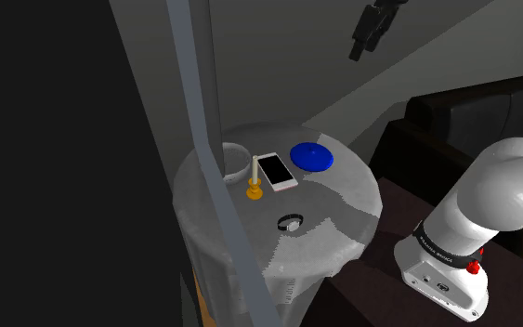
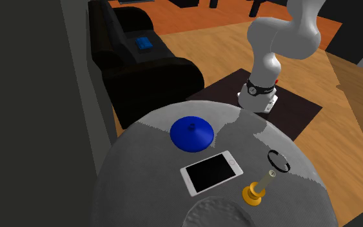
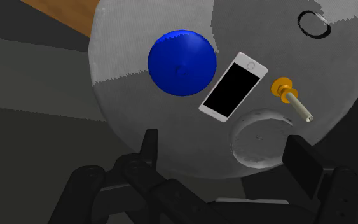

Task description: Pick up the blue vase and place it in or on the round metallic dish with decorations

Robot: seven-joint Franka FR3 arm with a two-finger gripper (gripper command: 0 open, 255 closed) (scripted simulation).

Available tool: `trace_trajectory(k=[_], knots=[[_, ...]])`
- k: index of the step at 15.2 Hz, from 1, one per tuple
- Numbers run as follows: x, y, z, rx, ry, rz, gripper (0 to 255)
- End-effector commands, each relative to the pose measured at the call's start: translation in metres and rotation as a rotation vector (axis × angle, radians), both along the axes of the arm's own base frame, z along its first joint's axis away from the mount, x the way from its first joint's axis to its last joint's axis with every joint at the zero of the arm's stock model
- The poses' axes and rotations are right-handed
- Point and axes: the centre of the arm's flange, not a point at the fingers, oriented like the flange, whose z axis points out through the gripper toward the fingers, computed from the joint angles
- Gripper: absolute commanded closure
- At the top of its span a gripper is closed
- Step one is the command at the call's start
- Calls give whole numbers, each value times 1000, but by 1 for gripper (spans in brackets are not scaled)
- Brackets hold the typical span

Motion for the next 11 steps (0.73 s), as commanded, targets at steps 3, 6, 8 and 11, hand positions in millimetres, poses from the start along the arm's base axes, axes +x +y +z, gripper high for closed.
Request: trace_trajectory(k=[3,6,8,11], knots=[[7,2,-25,-7,5,-8,0],[18,4,-64,-18,14,-21,0],[25,5,-89,-25,19,-29,0],[35,6,-128,-36,27,-42,0]])
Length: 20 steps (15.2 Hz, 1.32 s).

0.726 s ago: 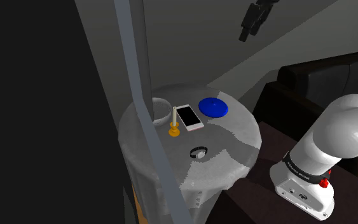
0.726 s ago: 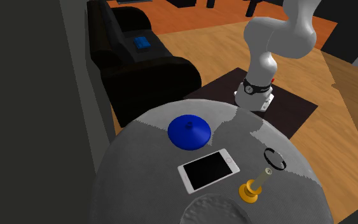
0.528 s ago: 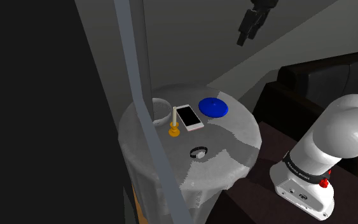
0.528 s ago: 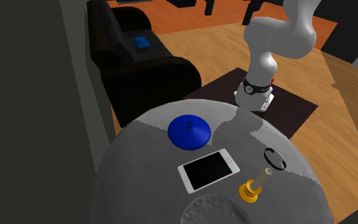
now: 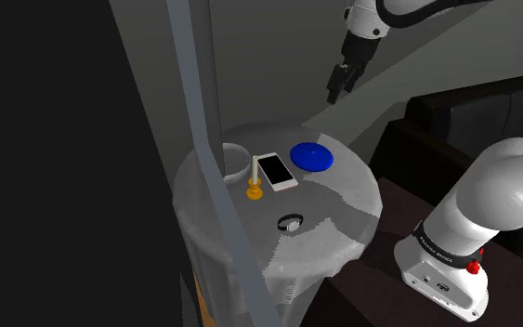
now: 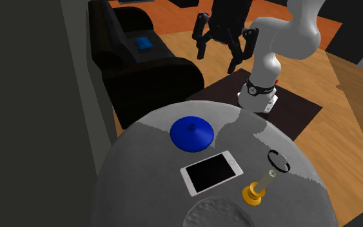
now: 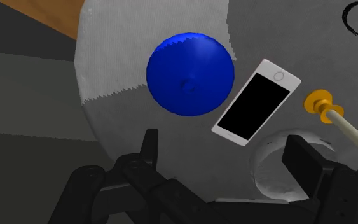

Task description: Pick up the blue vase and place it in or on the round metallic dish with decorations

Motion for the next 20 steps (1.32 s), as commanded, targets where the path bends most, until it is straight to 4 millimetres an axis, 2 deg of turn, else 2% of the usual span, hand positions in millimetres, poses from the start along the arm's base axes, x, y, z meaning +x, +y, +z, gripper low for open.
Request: trace_trajectory(k=[1,11,20], knots=[[6,1,-25,-7,4,-9,0],[37,1,-154,-43,31,-50,0],[43,-3,-201,-45,32,-52,0]])
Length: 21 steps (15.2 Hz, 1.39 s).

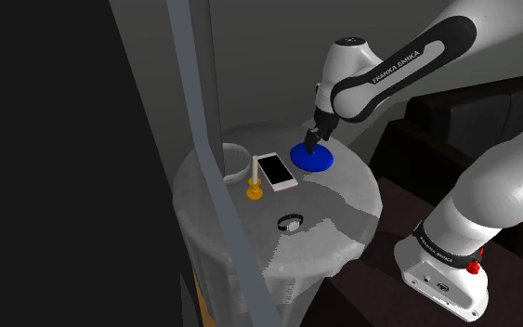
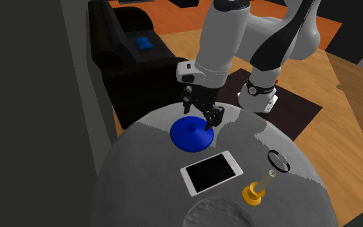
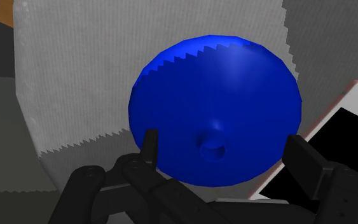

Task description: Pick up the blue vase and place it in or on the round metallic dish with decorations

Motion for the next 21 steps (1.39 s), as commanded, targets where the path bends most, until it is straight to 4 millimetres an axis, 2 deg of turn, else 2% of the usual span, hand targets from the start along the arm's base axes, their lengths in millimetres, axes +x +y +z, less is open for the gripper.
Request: trace_trajectory(k=[1,7,8,17,21], knots=[[1,-1,-5,0,0,0,0],[1,-1,-5,0,0,0,0],[1,-1,-5,0,0,0,255],[1,-1,-5,0,0,0,255],[1,-1,16,0,0,0,255]])
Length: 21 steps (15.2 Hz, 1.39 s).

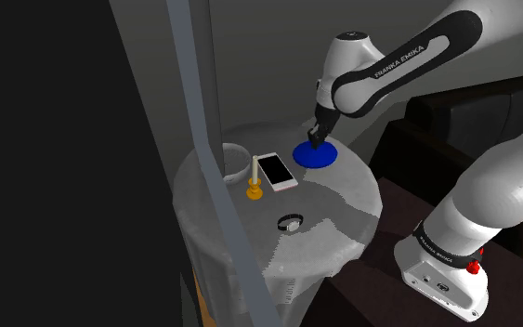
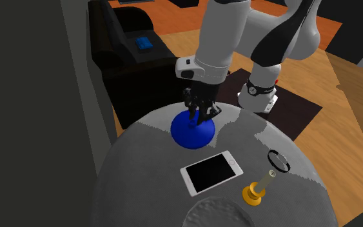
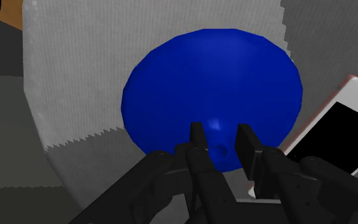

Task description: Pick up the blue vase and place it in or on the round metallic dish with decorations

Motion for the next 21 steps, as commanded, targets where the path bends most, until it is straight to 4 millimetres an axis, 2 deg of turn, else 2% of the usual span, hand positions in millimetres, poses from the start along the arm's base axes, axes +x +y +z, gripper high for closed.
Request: trace_trajectory(k=[1,19,21], knots=[[0,1,10,0,0,0,255],[0,1,105,0,0,0,255],[13,24,109,0,0,0,255]])
